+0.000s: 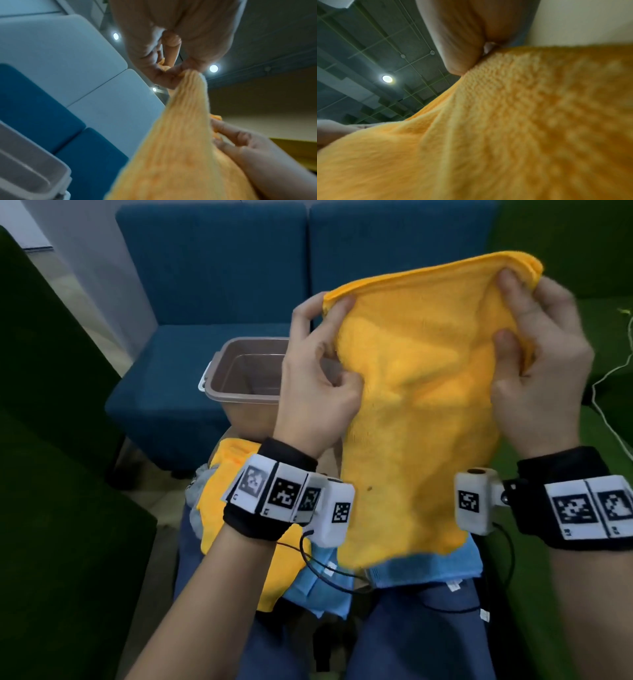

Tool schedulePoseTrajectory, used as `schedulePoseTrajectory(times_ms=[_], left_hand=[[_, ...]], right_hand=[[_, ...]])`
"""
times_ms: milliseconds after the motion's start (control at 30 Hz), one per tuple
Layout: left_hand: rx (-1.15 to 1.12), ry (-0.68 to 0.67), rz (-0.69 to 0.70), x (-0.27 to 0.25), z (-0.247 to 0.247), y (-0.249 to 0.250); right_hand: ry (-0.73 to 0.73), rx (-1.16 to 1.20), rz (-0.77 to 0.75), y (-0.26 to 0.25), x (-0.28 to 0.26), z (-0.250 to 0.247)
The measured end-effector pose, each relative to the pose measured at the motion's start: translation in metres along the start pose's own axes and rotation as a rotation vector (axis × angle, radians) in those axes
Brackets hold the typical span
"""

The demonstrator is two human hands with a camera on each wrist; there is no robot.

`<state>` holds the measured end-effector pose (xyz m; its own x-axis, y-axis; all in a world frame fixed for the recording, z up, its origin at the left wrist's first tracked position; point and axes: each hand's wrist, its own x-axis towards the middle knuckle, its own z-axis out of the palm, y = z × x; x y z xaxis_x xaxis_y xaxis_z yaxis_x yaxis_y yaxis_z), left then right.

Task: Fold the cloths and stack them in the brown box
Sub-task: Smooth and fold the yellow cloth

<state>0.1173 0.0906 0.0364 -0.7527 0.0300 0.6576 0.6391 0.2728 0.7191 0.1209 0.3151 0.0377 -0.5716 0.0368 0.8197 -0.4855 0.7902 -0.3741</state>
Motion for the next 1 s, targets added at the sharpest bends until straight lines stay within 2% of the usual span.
schedulePoseTrajectory(times_ms=[133, 267, 367, 467, 633, 700, 867, 1000], left_hand=[[-0.062, -0.066, -0.289, -0.005, 0.018, -0.034], [0.134, -0.317, -0.537, -0.046, 0.045, -0.089], [0.310, -0.472, -0.607, -0.079, 0.063, -0.126], [0.407, -0.523, -0.583, -0.085, 0.075, -0.141], [0.357, -0.384, -0.521, -0.063, 0.095, -0.139], [0.373, -0.390, -0.507, -0.053, 0.103, -0.143], [0.481, -0.547, -0.610, -0.041, 0.123, -0.160], [0.609, -0.617, -0.616, -0.038, 0.125, -0.173]], right_hand=[[-0.271, -0.018, 0.205, 0.028, -0.012, 0.008], [-0.647, -0.059, 0.443, 0.068, -0.066, 0.044], [-0.793, -0.081, 0.546, 0.083, -0.104, 0.060], [-0.794, -0.070, 0.581, 0.091, -0.112, 0.068], [-0.631, -0.084, 0.535, 0.110, -0.083, 0.079], [-0.583, -0.102, 0.534, 0.119, -0.070, 0.085], [-0.709, -0.141, 0.625, 0.145, -0.068, 0.116], [-0.764, -0.129, 0.684, 0.160, -0.083, 0.133]])
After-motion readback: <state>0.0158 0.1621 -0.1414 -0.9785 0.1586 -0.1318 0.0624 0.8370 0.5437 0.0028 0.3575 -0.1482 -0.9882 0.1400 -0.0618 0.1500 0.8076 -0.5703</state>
